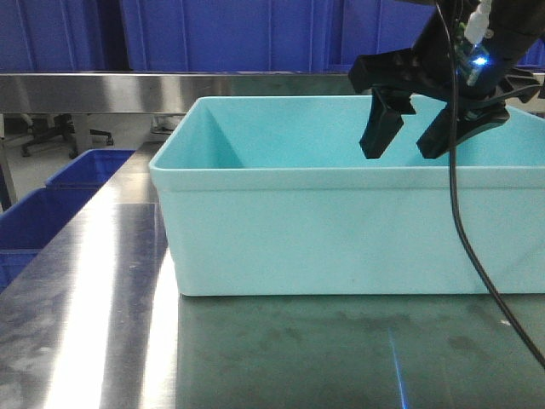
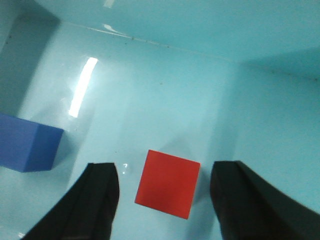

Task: Pick red cube and place on left shelf
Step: 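Move the open right gripper over the red cube in the bin, then lower the right gripper around the red cube and close it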

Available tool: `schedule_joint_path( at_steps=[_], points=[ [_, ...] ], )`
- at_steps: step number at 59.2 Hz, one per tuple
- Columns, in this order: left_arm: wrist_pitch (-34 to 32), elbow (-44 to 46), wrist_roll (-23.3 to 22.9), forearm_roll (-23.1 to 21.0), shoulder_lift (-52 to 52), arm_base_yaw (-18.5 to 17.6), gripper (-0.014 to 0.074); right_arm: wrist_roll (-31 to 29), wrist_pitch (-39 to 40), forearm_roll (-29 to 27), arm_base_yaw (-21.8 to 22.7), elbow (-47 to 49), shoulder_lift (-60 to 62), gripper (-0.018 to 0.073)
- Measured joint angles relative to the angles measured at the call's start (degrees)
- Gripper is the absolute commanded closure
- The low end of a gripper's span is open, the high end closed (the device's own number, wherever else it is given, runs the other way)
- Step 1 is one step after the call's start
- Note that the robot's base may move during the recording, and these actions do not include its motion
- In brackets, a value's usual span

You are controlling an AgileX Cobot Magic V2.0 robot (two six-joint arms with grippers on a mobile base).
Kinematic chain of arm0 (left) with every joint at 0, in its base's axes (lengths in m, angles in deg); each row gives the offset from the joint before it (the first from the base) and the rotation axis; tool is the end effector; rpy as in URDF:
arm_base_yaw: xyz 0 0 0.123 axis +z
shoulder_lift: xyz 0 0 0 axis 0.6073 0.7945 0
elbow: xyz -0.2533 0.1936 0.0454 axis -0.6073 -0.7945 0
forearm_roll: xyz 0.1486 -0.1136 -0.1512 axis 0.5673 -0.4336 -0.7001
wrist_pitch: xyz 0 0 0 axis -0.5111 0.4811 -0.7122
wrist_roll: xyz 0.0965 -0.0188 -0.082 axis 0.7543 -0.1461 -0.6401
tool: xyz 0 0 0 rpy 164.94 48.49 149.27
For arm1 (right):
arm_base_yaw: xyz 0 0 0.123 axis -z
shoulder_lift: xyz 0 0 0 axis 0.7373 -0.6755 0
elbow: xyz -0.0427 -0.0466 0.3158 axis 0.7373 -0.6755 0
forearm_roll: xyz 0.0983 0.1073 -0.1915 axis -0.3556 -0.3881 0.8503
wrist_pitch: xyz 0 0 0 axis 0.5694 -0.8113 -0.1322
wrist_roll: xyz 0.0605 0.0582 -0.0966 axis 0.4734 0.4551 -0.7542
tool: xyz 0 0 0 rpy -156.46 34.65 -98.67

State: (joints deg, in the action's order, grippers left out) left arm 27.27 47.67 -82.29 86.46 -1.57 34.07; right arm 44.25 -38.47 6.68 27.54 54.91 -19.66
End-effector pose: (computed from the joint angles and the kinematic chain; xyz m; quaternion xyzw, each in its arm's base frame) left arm 0.0445 -0.0024 0.1971 0.0155 0.7216 -0.0244 0.6917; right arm 0.3309 0.1292 0.2690 -0.0968 0.9392 0.1137 0.3091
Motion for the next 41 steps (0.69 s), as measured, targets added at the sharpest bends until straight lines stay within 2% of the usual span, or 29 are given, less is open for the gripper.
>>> schedule_joint_path(
  at_steps=[14,25,41],
  points=[
    [0.0,0.0,0.0,0.0,0.0,0.0,0.0495,0.0,1.21,0.0,0.0,0.03,0.0,0.0034],
    [0.0,0.0,0.0,0.0,0.0,0.0,0.0495,-0.4,1.2,0.0,-0.68,0.03,0.0,-0.0036],
    [0.0,0.0,0.0,0.0,0.0,0.0,0.0495,-0.65,0.49,0.0,-1.37,0.03,0.0,-0.0036]
  ],
)
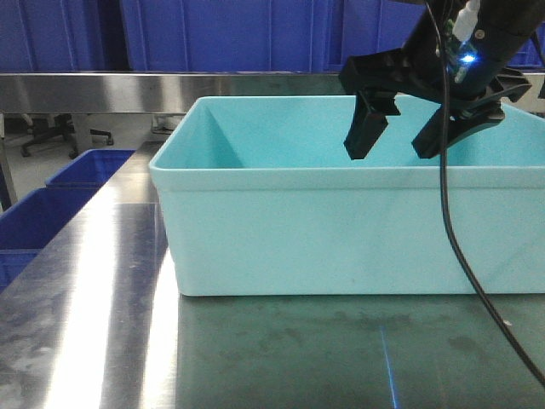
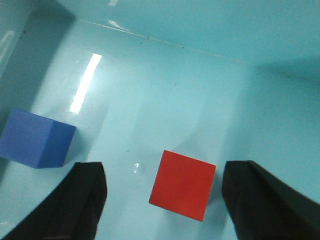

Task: Pick red cube and place on left shelf
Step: 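Lower the right gripper around the red cube and close it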

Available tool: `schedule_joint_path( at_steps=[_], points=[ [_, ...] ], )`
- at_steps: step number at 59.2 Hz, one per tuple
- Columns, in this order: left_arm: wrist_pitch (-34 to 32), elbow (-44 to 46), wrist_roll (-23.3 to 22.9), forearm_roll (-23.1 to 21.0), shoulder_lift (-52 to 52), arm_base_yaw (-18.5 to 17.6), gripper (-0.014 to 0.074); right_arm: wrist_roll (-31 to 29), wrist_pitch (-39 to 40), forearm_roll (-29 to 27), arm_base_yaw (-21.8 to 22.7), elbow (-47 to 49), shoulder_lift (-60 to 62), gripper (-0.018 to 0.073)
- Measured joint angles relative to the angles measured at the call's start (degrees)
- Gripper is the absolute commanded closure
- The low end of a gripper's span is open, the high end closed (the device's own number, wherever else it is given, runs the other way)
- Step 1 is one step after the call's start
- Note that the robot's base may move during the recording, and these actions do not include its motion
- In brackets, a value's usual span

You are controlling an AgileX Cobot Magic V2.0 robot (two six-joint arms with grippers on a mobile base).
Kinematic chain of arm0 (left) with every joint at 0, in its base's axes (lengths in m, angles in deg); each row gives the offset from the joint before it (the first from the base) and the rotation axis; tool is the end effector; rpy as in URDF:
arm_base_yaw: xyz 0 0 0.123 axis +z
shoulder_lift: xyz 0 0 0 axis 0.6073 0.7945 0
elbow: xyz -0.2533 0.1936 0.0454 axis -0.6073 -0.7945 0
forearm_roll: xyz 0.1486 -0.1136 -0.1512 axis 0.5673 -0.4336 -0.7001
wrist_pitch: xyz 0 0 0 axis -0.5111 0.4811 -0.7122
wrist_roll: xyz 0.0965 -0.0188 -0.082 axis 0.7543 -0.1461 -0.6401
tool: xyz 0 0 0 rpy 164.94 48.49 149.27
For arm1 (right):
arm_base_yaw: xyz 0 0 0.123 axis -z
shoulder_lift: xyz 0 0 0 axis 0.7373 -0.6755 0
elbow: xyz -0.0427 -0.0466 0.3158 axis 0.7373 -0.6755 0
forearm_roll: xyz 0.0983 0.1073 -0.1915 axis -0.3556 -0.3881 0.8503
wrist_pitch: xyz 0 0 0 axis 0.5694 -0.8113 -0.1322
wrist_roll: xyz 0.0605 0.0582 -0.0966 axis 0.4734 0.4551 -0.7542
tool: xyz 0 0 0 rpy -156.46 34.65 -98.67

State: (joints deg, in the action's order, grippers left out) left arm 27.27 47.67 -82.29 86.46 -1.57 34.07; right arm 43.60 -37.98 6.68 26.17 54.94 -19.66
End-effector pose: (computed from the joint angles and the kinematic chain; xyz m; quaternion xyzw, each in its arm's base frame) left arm 0.0445 -0.0024 0.1971 0.0155 0.7216 -0.0244 0.6917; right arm 0.3286 0.1373 0.2698 -0.1129 0.9360 0.1163 0.3126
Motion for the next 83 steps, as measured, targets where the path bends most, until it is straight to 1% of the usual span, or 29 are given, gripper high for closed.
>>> schedule_joint_path(
  at_steps=[83],
  points=[
    [0.0,0.0,0.0,0.0,0.0,0.0,0.0495,-0.52,0.1,0.7,0.0,0.22,-5.57,-0.0034]
  ],
)
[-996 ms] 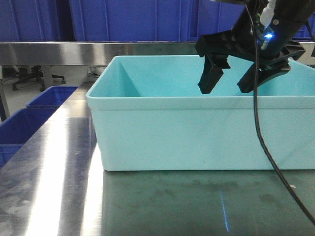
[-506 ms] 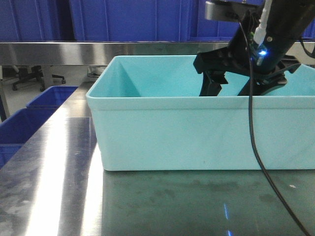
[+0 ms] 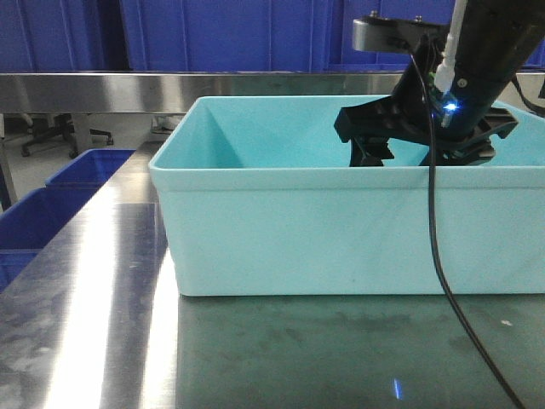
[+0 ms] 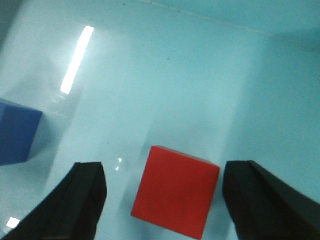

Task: Pick red cube and place on left shelf
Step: 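Lower the right gripper around the red cube and close it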

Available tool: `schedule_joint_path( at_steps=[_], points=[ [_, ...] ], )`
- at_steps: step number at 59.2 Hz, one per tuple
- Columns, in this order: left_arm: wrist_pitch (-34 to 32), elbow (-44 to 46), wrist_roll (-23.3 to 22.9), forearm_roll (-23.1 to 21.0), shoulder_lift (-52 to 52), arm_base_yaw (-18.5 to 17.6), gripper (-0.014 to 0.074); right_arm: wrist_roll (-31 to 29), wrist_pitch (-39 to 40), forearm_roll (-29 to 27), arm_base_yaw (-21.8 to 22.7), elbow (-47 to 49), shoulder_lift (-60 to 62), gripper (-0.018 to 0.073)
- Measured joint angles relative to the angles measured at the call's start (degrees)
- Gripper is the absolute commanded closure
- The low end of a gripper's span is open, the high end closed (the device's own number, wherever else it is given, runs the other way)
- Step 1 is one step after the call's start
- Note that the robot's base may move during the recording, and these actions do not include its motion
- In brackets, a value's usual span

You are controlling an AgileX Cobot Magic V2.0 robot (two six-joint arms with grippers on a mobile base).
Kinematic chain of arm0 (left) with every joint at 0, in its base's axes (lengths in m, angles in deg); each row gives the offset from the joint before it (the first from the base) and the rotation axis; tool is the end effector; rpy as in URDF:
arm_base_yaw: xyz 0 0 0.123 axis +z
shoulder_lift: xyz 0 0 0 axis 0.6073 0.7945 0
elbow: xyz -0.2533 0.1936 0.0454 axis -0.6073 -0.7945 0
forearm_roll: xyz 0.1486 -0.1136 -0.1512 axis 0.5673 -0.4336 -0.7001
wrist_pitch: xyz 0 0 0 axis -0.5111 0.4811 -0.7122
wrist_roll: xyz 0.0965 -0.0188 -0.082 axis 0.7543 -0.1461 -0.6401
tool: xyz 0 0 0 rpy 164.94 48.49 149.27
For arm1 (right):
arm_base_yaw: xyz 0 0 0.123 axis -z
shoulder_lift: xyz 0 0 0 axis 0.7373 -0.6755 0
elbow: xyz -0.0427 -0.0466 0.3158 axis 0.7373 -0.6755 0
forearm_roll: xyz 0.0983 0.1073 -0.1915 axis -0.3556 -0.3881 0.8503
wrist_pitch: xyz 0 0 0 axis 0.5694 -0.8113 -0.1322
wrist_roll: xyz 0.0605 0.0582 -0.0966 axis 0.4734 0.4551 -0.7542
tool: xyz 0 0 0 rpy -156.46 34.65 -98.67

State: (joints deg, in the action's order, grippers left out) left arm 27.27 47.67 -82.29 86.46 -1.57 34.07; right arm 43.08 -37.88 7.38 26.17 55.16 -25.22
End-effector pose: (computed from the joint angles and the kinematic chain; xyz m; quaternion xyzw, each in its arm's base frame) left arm 0.0445 -0.0024 0.1971 0.0155 0.7216 -0.0244 0.6917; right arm 0.3414 0.1415 0.2358 -0.1216 0.9493 0.0999 0.2720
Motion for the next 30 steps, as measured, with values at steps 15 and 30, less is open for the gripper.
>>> schedule_joint_path(
  at_steps=[15,30],
  points=[
    [0.0,0.0,0.0,0.0,0.0,0.0,0.0495,0.0,0.48,0.1,0.0,0.0,0.0,-0.0034],
    [0.0,0.0,0.0,0.0,0.0,0.0,0.0495,0.0,0.72,0.1,0.66,0.0,0.0,-0.0034]
  ],
)
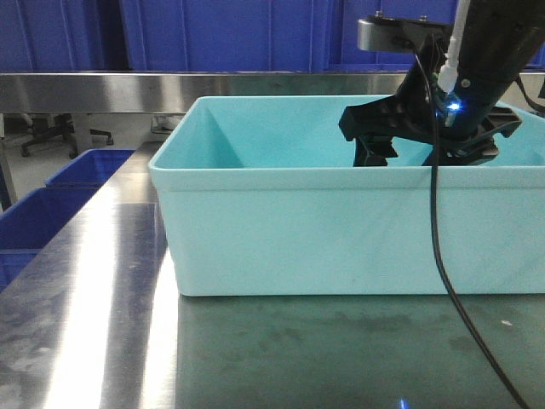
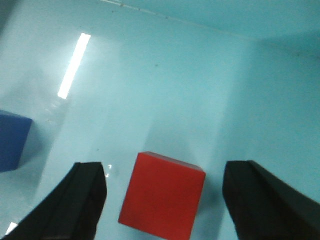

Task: Pick red cube and place on left shelf
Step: 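Lower the right gripper around the red cube and close it, then lift the red cube out of the bin with the right gripper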

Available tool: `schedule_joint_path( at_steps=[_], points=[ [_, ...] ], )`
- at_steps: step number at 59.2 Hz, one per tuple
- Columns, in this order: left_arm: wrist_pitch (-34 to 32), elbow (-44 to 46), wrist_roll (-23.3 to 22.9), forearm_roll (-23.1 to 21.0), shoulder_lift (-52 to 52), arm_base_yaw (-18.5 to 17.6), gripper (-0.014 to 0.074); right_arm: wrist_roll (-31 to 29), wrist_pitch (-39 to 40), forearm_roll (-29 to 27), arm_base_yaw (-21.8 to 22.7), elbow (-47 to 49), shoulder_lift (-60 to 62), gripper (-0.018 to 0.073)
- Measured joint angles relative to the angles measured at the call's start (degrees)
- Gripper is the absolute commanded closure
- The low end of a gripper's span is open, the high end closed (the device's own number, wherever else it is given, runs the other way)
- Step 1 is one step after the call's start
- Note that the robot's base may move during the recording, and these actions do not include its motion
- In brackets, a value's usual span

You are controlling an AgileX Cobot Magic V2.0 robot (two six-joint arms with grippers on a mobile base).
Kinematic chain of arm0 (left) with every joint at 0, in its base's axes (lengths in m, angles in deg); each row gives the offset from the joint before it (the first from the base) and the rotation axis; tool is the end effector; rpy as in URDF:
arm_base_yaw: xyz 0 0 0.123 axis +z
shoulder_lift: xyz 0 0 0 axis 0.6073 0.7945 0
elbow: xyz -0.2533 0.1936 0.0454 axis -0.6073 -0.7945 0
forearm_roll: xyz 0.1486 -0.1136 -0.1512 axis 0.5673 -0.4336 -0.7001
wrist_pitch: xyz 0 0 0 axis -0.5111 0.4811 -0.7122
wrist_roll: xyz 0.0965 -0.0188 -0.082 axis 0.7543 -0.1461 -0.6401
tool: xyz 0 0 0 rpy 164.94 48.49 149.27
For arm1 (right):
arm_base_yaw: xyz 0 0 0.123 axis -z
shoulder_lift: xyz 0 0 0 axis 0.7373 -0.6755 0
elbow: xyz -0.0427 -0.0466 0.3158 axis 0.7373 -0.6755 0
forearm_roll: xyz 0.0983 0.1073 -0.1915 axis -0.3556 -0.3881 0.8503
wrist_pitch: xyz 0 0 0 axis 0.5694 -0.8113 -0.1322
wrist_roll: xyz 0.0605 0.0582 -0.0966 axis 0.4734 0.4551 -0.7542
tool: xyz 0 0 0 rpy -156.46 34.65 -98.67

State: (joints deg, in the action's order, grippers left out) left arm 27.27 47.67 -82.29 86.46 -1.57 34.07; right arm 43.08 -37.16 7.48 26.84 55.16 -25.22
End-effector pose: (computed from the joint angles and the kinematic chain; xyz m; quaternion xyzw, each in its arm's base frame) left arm 0.0445 -0.0024 0.1971 0.0155 0.7216 -0.0244 0.6917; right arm 0.3444 0.1377 0.2366 -0.1161 0.9482 0.0986 0.2787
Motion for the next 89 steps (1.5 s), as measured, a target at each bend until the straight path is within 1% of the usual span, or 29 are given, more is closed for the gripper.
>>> schedule_joint_path(
  at_steps=[27,34,37,40,47,52,56,70,81,89],
  points=[
    [0.0,0.0,0.0,0.0,0.0,0.0,0.0495,0.0,0.0,0.12,0.0,0.0,-1.84,-0.0033],
    [0.0,0.0,0.0,0.0,0.0,0.0,0.0495,0.0,0.02,0.12,0.0,0.0,-2.21,-0.0006],
    [0.0,0.0,0.0,0.0,0.0,0.0,0.0495,0.0,0.02,0.12,0.0,0.0,-2.25,0.0033],
    [0.0,0.0,0.0,0.0,0.0,0.0,0.0495,0.0,0.27,0.12,0.0,0.0,-2.25,0.0119],
    [0.0,0.0,0.0,0.0,0.0,0.0,0.0495,0.0,-0.02,0.12,0.0,1.01,-2.25,0.0385],
    [0.0,0.0,0.0,0.0,0.0,0.0,0.0495,0.0,-0.43,0.12,0.0,2.6,-2.11,0.0522],
    [0.0,0.0,0.0,0.0,0.0,0.0,0.0495,0.0,-0.71,0.14,0.0,4.24,-1.09,0.0491],
    [0.0,0.0,0.0,0.0,0.0,0.0,0.0495,0.0,0.08,0.25,-0.11,8.83,6.34,0.0494],
    [0.0,0.0,0.0,0.0,0.0,0.0,0.0495,0.0,0.71,0.25,-0.11,9.14,15.29,0.0494],
    [0.0,0.0,0.0,0.0,0.0,0.0,0.0495,0.0,0.49,0.46,-0.22,7.69,22.75,0.0494]
  ],
)
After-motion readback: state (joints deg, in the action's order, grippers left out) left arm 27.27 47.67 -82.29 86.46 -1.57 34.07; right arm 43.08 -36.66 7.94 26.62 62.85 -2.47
